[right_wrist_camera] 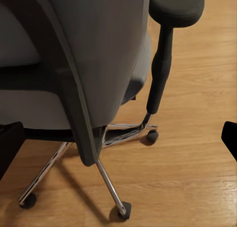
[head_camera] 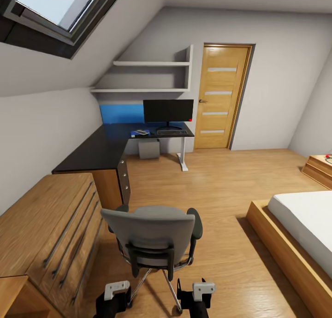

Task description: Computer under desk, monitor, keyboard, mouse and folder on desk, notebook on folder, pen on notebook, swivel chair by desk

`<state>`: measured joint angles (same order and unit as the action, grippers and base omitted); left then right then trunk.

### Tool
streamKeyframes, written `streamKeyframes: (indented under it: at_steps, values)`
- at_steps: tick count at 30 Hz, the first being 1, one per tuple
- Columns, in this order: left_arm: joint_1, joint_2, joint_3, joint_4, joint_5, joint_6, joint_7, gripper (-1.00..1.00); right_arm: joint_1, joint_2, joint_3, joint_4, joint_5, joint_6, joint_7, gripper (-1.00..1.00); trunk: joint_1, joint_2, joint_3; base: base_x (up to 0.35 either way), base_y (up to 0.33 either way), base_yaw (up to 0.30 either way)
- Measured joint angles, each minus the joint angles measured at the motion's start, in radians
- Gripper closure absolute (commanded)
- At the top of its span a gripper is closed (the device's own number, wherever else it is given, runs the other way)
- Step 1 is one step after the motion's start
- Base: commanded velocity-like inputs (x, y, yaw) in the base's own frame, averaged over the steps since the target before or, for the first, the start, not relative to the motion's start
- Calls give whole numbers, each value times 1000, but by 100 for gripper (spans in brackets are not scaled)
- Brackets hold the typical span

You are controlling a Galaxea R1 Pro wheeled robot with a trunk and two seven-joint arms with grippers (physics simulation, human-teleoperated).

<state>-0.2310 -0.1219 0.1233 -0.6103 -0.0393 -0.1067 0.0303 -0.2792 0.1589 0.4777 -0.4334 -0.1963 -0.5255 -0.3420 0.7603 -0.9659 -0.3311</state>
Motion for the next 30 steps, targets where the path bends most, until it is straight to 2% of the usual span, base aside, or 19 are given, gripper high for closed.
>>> streamKeyframes:
  at_steps: [7, 12, 15, 26, 30]
  values:
    - [0, 0, 2, 49, 5, -18, 1, -100, 1, 0, -1, 1, 0, -4, -2, -100, 27, -49, -22, 0, 0, 0]
    - [0, 0, 3, 84, 11, -109, 7, -100, 0, 1, 1, 2, 3, -5, -4, -100, 46, -84, -38, 0, 0, 0]
    - [0, 0, 3, 97, 11, -132, 9, -100, 0, 3, 4, 3, 9, -22, -26, -100, 58, -105, -47, 0, 0, 0]
    - [0, -1, 2, 105, 12, -144, 9, -100, 0, 4, 10, 15, 20, -46, -54, -100, 100, -182, -82, 0, 0, 0]
    - [0, -3, 2, 105, 11, -146, 9, -100, 0, 6, 15, 28, 58, -48, -58, -100, 115, -210, -94, 0, 0, 0]
